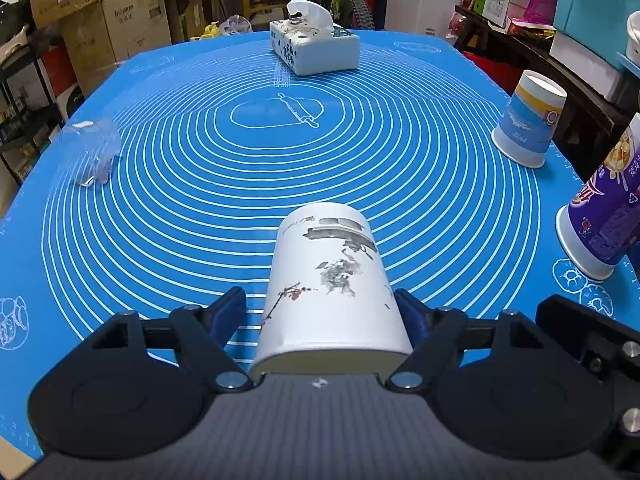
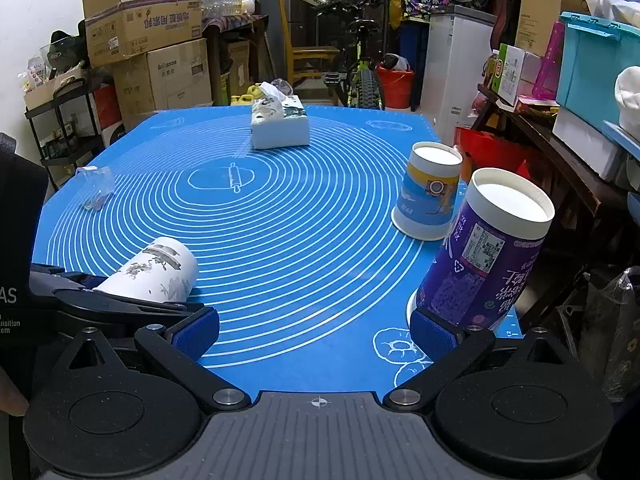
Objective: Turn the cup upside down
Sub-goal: 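Lift the white cup with the left gripper and carry it toward the right gripper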
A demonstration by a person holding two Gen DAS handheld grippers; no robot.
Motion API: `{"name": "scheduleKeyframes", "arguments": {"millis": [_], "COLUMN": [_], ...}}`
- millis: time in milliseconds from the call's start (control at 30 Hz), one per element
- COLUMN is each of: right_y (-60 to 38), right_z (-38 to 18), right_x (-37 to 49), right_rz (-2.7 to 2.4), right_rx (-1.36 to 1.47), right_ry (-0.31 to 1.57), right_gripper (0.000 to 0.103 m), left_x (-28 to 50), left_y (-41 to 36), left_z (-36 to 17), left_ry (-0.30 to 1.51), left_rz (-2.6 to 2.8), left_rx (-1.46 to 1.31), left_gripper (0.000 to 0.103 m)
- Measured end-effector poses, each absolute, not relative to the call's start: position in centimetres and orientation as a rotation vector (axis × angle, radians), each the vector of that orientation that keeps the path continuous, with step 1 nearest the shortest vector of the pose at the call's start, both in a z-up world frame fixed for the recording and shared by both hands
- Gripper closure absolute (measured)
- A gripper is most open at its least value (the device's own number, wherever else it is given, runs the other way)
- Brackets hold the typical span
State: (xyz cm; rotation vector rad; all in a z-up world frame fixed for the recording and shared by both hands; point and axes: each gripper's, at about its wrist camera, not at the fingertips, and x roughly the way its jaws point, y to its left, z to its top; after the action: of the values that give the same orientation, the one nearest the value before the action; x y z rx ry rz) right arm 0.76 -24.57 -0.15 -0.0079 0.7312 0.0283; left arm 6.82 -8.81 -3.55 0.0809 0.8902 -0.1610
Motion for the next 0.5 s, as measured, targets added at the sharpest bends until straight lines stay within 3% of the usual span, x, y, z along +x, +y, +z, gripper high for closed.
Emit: {"name": "scheduleKeyframes", "arguments": {"millis": [500], "right_y": [-24.52], "right_z": [-0.13], "right_x": [0.68], "right_rz": [0.028], "right_rx": [-0.007], "right_ry": [0.728], "right_gripper": [0.002], "left_x": [6.75], "left_y": [-8.74], "left_z": [-3.04], "left_ry": [0.876], "left_rz": [-0.163], "left_rx": [0.069], "left_gripper": [0.020]}}
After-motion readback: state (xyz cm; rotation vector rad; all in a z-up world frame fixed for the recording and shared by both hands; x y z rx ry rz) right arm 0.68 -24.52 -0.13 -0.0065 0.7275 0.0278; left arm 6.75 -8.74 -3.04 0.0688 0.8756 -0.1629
